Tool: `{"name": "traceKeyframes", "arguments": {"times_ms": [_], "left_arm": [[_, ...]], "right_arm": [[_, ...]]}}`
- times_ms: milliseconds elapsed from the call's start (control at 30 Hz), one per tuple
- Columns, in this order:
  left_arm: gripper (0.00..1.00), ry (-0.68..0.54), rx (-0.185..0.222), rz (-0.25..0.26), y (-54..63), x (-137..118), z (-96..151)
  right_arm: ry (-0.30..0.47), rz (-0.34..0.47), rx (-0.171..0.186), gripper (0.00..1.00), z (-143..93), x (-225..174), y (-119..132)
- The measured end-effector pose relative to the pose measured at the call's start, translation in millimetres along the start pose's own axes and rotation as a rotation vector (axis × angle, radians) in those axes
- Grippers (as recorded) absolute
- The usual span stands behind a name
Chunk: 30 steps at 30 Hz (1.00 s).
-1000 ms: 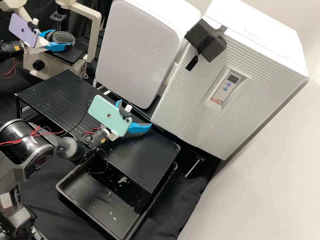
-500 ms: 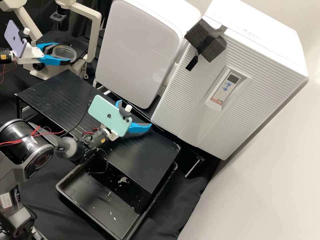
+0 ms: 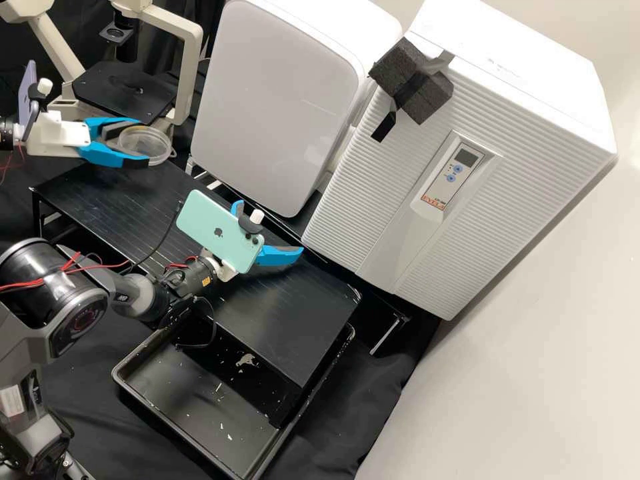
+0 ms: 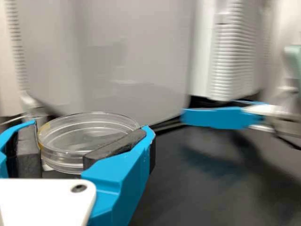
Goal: Place the petri dish on the bench
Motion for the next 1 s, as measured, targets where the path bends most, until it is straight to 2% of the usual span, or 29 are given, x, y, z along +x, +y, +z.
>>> {"name": "traceKeyframes", "arguments": {"times_ms": [233, 433, 633, 767, 1000], "left_arm": [[0.0, -0.146, 0.075, -0.043, -9.0, 16, 32], [0.0, -0.192, 0.097, -0.091, -16.0, 39, 44], [0.0, -0.227, 0.067, -0.152, -23.9, 61, 51], [0.0, -0.243, 0.031, -0.163, -26.1, 70, 54], [0.0, -0.257, 0.009, -0.171, -28.9, 78, 57]], "right_arm": [[0.0, 0.0, 0.0, 1.0, 0, 0, 0], [0.0, 0.0, 0.0, 1.0, 0, 0, 0], [0.0, 0.0, 0.0, 1.0, 0, 0, 0], [0.0, 0.0, 0.0, 1.0, 0, 0, 0], [0.0, 0.0, 0.0, 1.0, 0, 0, 0]]}}
